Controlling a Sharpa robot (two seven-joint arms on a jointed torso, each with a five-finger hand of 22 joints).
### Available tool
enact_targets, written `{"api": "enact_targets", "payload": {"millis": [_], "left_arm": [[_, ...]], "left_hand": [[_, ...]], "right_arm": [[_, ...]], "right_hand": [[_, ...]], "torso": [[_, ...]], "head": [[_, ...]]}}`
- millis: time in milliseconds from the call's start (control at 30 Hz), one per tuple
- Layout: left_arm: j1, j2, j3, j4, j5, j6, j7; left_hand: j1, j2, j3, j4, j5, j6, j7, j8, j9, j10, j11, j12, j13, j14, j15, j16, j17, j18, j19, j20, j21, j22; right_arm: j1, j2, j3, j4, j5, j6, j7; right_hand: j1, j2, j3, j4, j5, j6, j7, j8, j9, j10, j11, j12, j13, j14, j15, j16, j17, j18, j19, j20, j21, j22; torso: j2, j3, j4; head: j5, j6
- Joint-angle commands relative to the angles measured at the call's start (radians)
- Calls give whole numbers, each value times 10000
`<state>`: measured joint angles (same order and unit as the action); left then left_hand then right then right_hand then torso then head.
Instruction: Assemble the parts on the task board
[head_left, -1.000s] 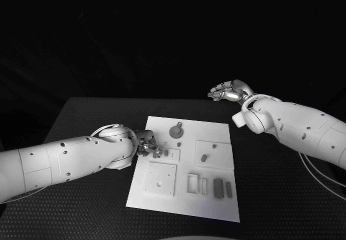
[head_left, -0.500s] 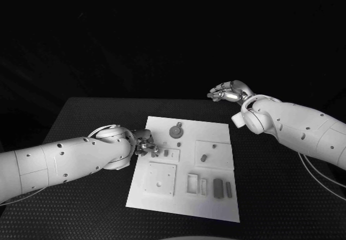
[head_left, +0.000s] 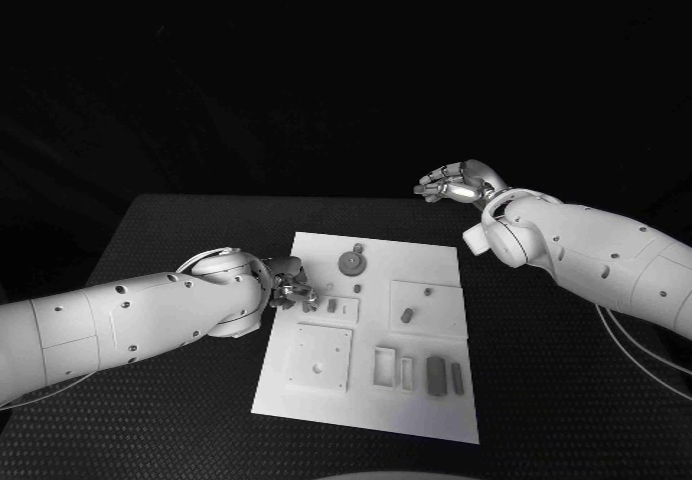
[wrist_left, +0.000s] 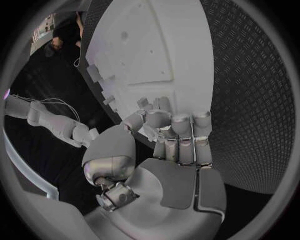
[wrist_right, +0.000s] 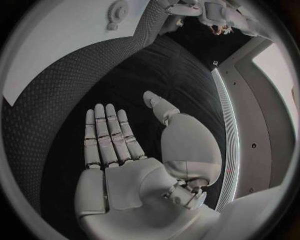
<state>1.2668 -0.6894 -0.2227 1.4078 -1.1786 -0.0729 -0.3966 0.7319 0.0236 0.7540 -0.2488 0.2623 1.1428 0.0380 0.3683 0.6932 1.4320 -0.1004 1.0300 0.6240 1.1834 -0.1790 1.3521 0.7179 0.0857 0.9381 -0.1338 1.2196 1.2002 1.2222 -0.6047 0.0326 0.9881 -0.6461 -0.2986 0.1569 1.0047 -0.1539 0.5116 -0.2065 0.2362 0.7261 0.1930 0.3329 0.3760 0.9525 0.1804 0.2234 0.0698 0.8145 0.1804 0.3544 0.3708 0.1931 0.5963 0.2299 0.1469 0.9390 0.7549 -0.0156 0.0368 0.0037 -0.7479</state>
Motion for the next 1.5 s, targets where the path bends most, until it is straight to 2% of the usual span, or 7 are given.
{"api": "enact_targets", "payload": {"millis": [33, 467, 1067, 1500], "left_arm": [[-10, 36, 9, -33, -55, -103, 2], [-10, 72, 62, -98, -147, -59, 44], [-9, 81, 60, -126, -188, 496, -60], [-9, 83, 60, -155, -428, 451, -102]], "left_hand": [[252, 317, 27, -9, 52, 945, -558, 66, 9, -248, -287, 42, -18, 351, -396, 51, 14, 58, -14, -1416, 61, -14], [260, 315, 29, -18, 43, 938, -560, 75, 8, -252, -290, 49, -24, 355, -402, 50, 12, 62, -10, -1417, 69, -22], [268, 307, 33, -24, 31, 927, -559, 79, 5, -257, -289, 53, -30, 353, -405, 46, 8, 65, -12, -1416, 73, -30], [273, 301, 33, -27, 16, 919, -558, 84, 4, -260, -288, 58, -35, 350, -404, 44, 6, 65, -17, -1415, 76, -36]], "right_arm": [[-4, 11, 2, 3, 4, 121, 95], [-6, 17, 2, -3, 4, 128, 96], [-9, 10, 2, -5, 4, 140, 93], [-19, 1, 2, -5, 4, 140, 96]], "right_hand": [[31, 34, -58, 20, 43, -72, 192, 46, -13, -25, -23, -53, -13, -48, 3, 50, -12, -50, -91, 7, -68, 18], [29, 38, -60, 23, 45, -73, 192, 48, -17, -23, -23, -56, -12, -50, 5, 55, -19, -50, -90, 8, -77, 25], [28, 40, -61, 24, 45, -73, 193, 51, -20, -21, -23, -58, -12, -52, 6, 58, -25, -49, -89, 8, -85, 31], [24, 41, -65, 27, 45, -74, 194, 52, -22, -20, -21, -61, -12, -53, 7, 62, -30, -49, -88, 9, -91, 36]], "torso": [[2, 2, 5], [2, 4, 2], [-4, 0, 14], [1, 2, 10]], "head": [[-8, -5], [-16, -18], [-28, -49], [-25, -47]]}}
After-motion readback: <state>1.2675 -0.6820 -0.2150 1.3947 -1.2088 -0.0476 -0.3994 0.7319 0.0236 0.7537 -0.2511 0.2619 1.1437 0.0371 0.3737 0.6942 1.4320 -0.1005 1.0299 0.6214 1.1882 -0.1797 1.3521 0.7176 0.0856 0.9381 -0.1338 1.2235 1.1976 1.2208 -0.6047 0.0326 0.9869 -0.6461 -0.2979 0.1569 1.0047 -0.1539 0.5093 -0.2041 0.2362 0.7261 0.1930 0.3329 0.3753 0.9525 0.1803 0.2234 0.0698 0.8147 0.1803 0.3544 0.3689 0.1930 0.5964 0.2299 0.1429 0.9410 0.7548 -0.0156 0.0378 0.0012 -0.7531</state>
